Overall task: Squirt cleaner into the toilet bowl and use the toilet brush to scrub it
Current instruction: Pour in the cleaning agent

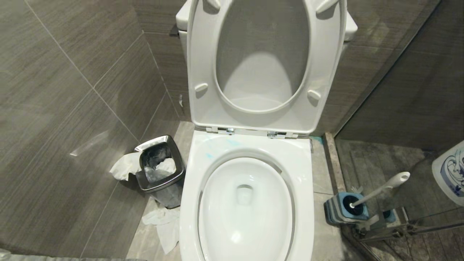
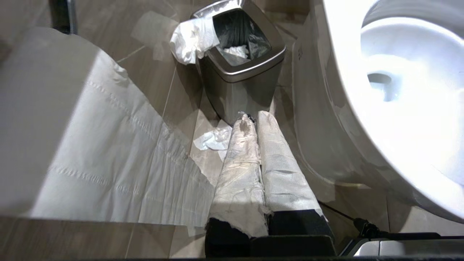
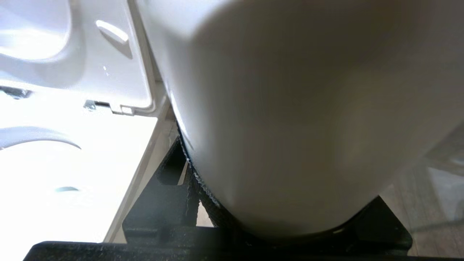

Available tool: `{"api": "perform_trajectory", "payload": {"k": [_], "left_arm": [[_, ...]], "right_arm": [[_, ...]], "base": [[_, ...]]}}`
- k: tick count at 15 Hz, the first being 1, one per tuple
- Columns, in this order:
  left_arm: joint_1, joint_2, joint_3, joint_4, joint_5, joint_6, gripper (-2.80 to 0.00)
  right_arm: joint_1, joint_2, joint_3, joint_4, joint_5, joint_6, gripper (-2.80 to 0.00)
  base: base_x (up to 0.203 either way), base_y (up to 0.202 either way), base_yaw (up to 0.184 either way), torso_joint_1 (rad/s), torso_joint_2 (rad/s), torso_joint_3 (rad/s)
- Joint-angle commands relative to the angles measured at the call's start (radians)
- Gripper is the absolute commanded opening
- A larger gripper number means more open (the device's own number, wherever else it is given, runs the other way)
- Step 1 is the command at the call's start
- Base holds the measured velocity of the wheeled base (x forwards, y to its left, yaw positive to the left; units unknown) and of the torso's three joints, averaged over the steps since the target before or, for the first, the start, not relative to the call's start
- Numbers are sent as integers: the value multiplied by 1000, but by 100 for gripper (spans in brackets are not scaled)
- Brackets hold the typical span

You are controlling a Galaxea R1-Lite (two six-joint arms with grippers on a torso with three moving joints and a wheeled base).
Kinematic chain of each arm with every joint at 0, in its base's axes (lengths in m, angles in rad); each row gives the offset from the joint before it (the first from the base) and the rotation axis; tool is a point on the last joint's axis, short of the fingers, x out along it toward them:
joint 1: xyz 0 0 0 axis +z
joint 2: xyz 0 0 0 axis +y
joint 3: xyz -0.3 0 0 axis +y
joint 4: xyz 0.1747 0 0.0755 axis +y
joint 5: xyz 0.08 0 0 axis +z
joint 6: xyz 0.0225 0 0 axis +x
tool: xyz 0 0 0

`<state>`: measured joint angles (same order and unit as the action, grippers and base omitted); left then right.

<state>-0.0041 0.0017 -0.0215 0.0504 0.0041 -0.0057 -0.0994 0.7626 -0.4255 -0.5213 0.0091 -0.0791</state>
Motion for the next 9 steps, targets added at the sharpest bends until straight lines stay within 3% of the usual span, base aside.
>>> {"api": "perform_trajectory", "payload": {"k": [1,9], "left_arm": [[0,0,0,0,0,0,-280],[0,0,0,0,0,1,-280]], "right_arm": [[1,4,8,-3,1,-1,-280],[5,10,16,63,4,9,-280]], "base": [[0,0,0,0,3,200],[0,0,0,1,3,193]]}}
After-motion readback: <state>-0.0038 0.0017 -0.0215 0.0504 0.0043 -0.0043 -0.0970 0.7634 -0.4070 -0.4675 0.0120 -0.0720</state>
